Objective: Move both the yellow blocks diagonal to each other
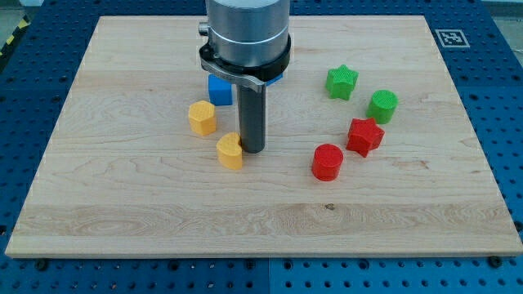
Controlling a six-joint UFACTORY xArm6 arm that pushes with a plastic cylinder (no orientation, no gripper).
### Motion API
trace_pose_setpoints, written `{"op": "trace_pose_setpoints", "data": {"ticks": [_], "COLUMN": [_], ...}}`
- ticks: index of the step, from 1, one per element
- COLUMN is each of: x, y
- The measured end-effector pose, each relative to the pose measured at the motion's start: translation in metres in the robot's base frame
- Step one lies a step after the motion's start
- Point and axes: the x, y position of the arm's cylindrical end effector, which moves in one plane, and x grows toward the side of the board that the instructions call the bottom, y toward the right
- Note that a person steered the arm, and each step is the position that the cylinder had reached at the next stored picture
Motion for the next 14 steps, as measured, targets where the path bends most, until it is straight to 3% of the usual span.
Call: {"op": "trace_pose_setpoints", "data": {"ticks": [2, 4, 7, 11, 13, 14], "x": [-0.026, -0.033, -0.033, 0.001, -0.044, -0.046], "y": [-0.014, -0.08, -0.05, 0.0, -0.012, -0.013]}}
